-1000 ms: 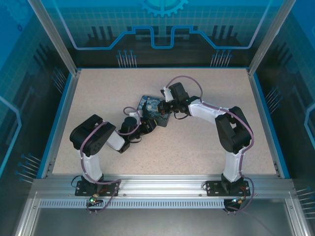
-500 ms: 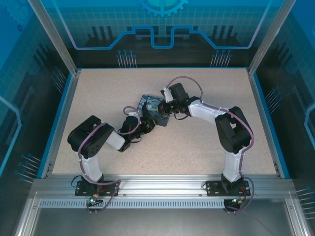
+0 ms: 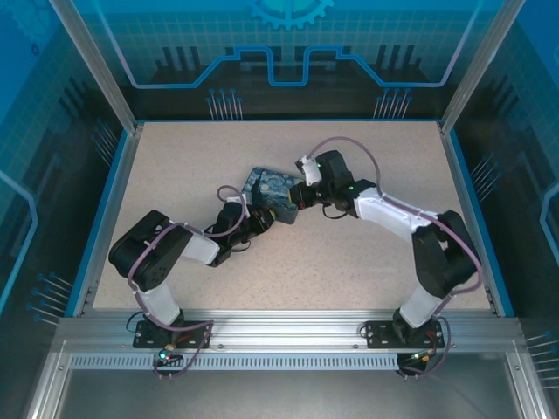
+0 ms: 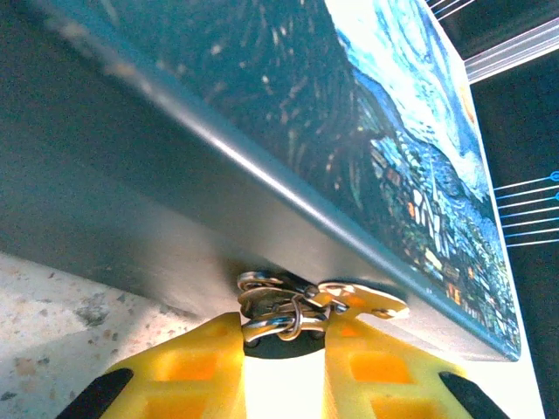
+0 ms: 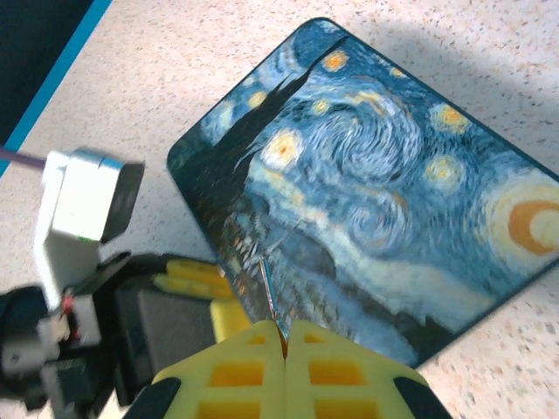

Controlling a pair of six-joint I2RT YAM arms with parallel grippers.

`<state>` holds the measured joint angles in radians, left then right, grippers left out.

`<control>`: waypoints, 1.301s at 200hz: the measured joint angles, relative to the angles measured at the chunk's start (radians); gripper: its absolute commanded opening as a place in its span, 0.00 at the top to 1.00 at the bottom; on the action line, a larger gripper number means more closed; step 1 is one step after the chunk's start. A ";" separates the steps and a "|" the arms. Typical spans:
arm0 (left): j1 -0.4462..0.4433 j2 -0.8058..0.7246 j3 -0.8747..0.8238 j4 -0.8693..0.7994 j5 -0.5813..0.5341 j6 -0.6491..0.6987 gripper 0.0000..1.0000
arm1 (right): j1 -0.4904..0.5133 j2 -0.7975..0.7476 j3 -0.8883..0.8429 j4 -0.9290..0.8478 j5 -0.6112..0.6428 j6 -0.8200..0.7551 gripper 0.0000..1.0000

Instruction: Unlock a padlock with a key

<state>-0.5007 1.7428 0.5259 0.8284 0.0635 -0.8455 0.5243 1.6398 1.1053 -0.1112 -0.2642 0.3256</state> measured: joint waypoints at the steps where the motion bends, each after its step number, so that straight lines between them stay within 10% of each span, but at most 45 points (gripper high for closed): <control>1: 0.000 -0.002 0.002 -0.006 0.000 -0.003 0.87 | 0.000 -0.003 -0.003 0.000 0.000 -0.003 1.00; 75: 0.000 -0.150 0.048 -0.213 0.025 -0.124 0.92 | 0.057 -0.101 -0.258 0.015 -0.009 -0.184 1.00; 260: -0.003 -0.241 0.055 -0.335 0.083 -0.228 0.96 | 0.100 0.048 -0.195 0.171 -0.005 -0.292 1.00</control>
<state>-0.5034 1.5021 0.5812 0.4934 0.1467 -1.0733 0.6239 1.6875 0.9104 0.0601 -0.2691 0.0334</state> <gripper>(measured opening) 0.191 0.048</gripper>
